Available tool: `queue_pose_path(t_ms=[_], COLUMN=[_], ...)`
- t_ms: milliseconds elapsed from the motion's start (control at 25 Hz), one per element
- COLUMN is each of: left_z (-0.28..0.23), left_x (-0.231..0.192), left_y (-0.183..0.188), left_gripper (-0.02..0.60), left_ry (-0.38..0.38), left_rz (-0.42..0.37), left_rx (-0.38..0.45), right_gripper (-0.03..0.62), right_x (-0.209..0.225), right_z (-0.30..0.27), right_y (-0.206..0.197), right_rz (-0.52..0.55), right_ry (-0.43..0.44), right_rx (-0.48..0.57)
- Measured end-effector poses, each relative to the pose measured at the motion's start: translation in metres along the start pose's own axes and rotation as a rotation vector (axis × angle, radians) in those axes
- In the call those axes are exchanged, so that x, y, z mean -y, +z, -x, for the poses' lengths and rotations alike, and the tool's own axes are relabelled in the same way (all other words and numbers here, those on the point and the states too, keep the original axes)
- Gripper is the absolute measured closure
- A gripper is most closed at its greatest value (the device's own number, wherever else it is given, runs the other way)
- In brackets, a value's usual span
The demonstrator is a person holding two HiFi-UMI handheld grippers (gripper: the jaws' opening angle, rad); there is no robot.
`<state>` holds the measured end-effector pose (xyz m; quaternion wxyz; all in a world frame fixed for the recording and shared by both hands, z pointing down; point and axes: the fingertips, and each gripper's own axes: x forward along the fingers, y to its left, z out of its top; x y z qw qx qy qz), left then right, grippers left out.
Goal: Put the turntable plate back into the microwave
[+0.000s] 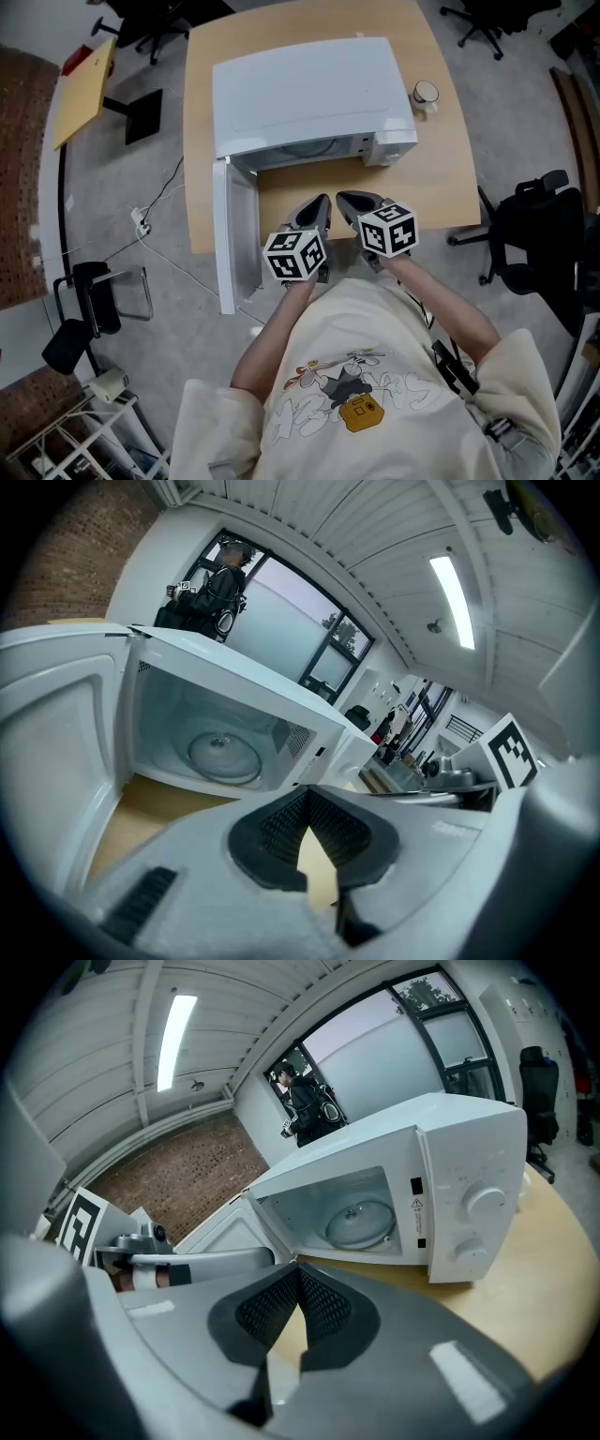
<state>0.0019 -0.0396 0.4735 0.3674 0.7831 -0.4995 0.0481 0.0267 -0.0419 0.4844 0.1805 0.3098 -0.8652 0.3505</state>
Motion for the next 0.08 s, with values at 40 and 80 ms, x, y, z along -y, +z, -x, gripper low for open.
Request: queue_pose_path(t_ms=[40, 80], left_z=[-0.0008, -0.0017], left_x=[-0.0001, -0.0001], left_y=[-0.0006, -0.0011], left_gripper=[0.581, 0.581], left_ry=[0.0, 0.0], left_rz=[0.002, 0.004], left_rx=[-0.001, -0.002], right_gripper=[0.588, 0.588], right_x=[0.0008, 0.0016], right_z=[0.0, 0.0001], right_y=[0.0002, 0.0003], right_rz=[-0.002, -0.005], right_ry=[0.0, -0.001], right_rx=[0.001, 0.002])
